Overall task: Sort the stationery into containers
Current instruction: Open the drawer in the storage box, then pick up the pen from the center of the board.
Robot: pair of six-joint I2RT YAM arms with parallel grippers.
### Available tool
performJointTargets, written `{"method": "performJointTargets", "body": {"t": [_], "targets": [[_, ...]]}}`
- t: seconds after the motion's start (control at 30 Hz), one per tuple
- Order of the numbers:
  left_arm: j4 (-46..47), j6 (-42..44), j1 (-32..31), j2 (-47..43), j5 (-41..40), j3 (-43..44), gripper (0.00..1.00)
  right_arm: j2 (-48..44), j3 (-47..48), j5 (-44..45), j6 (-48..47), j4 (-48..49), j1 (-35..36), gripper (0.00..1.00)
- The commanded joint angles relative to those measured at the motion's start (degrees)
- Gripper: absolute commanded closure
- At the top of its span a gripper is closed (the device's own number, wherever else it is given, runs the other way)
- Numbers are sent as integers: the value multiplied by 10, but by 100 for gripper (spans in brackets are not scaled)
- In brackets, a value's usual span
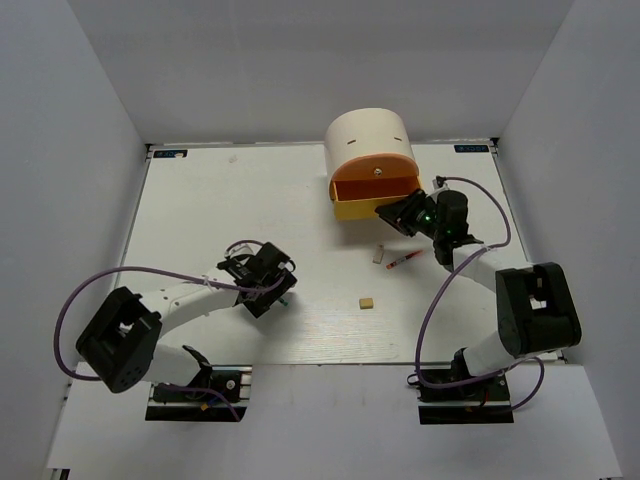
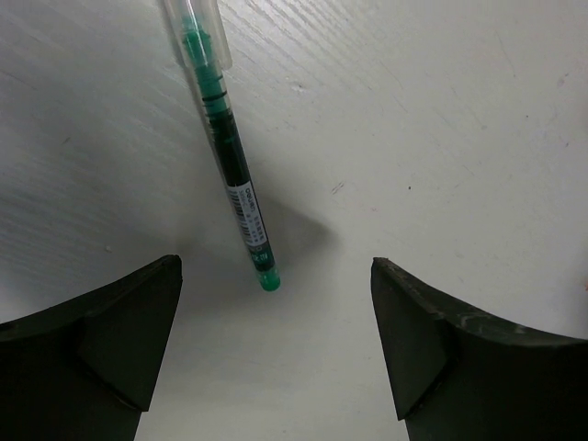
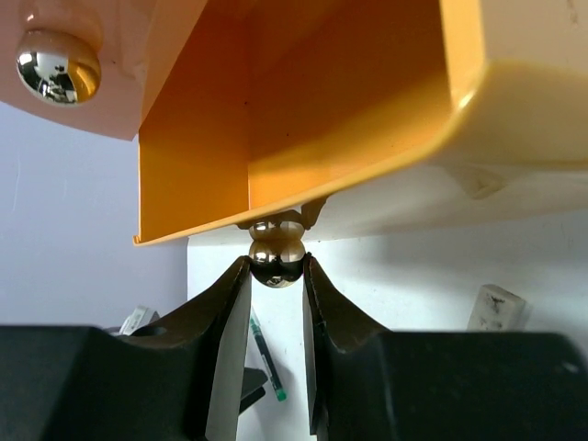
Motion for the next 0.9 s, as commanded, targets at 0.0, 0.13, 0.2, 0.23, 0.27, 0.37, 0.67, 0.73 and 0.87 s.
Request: {"method": "performJointTargets", "body": {"t": [0.0,0.13,0.2,0.23,0.27,0.37,0.67,0.73,0.87], "targets": [[1,-5,1,9,-25,23,7,-15,-17,-14,7,-29,2,80],[-11,-5,1,35,-39,42,14,-32,-27,-20,10,-37,3,74],[-19,-5,1,44,-46,55,21,-36,-34,-19,9,-39,1,69],[-33,-5,1,52,-52,68,23,-40,-36,-19,12,-40,3,62],[-43,-5,1,64,-53,76,26,-40,-39,-21,11,-40,3,58],[-84,-5,1,82,-53,103,35,-53,-47,-25,13,-40,0,45],[-104,-5,1,116,-28,110,39,-100,-88,-34,21,-52,0,30],[-104,6,1,122,-23,110,39,-108,-94,-38,22,-52,1,29],[-104,11,1,146,-17,116,44,-133,-95,-47,3,-50,-3,29]]}}
